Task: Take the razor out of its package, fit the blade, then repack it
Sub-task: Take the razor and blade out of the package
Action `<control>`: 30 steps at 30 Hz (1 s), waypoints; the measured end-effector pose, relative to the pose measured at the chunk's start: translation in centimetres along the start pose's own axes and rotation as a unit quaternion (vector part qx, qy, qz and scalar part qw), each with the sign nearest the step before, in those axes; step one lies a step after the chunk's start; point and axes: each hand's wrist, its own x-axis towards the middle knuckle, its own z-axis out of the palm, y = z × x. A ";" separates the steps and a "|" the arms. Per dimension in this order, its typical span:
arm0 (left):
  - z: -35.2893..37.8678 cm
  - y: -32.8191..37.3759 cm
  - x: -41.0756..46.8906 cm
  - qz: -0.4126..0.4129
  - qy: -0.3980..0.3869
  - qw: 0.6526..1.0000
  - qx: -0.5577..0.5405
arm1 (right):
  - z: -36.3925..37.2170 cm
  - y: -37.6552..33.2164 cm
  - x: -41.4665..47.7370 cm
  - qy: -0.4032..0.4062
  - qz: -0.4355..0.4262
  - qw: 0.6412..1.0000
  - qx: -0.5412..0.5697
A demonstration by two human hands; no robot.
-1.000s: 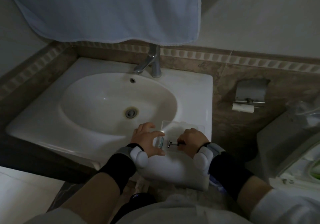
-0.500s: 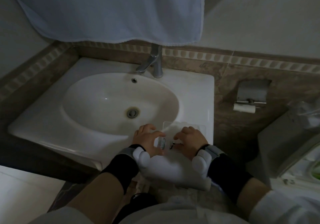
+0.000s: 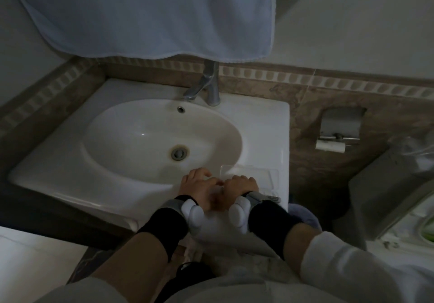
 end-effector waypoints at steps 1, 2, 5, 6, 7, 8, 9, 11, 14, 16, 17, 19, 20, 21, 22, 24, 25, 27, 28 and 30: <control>-0.1 0.1 0.0 0.002 -0.002 1.000 0.000 | 0.0 0.2 0.0 0.004 0.006 1.000 0.012; -0.1 0.2 0.0 0.002 -0.004 1.000 0.000 | 0.1 0.4 0.1 0.011 0.005 1.000 0.025; -0.3 0.3 0.1 0.001 -0.007 1.000 0.005 | 0.5 0.1 0.1 0.045 0.016 0.997 0.056; -0.4 0.2 0.1 0.002 -0.003 1.000 0.007 | 0.6 -0.3 -0.1 0.061 0.036 0.996 0.056; -0.5 0.2 0.1 0.003 0.001 1.000 0.006 | 0.8 -0.6 -0.1 0.071 0.052 0.995 0.056; -0.5 0.2 0.1 0.004 0.002 1.000 0.003 | 0.9 -0.7 -0.1 0.073 0.057 0.994 0.059; -0.6 0.3 0.1 0.005 -0.002 1.000 0.001 | 0.7 -0.6 -0.1 0.065 0.056 0.994 0.068; -0.8 0.3 0.1 0.004 -0.015 1.000 0.003 | 0.0 0.1 -0.3 0.028 0.043 0.994 0.101; -0.9 0.6 0.1 -0.001 -0.032 0.999 0.010 | -1.3 1.5 -0.8 -0.005 0.034 0.981 0.190; -1.1 0.8 0.0 -0.008 -0.036 0.999 0.015 | -2.1 2.1 -1.3 -0.006 0.028 0.962 0.270; -1.3 0.9 -0.1 -0.012 -0.027 1.000 0.005 | -2.5 2.3 -1.5 -0.005 0.022 0.954 0.300; -1.8 1.1 -0.5 -0.002 0.002 0.997 -0.074 | -3.5 2.8 -1.9 -0.017 0.016 0.946 0.324; -2.1 1.3 -0.8 0.006 0.008 0.990 -0.138 | -3.9 3.0 -2.0 -0.022 0.012 0.940 0.340; -2.5 1.7 -1.0 0.012 0.007 0.979 -0.202 | -4.1 3.2 -2.1 -0.030 0.009 0.931 0.365; -2.8 2.1 -1.3 0.017 0.001 0.967 -0.253 | -4.2 3.5 -2.3 -0.040 0.008 0.919 0.392; -3.2 2.9 -1.6 0.023 -0.004 0.956 -0.293 | -4.1 3.6 -2.6 -0.060 -0.001 0.896 0.440; -3.4 3.2 -1.6 0.024 0.005 0.955 -0.294 | -4.0 3.7 -2.8 -0.069 -0.009 0.883 0.464; -3.6 3.6 -1.7 0.011 0.032 0.949 -0.313 | -3.9 3.9 -3.0 -0.085 -0.026 0.863 0.497; -3.6 3.7 -1.7 0.002 0.040 0.945 -0.325 | -4.0 4.0 -3.2 -0.092 -0.032 0.855 0.510; -3.5 3.7 -1.7 -0.008 0.056 0.941 -0.334 | -3.7 4.3 -3.2 -0.096 -0.031 0.827 0.553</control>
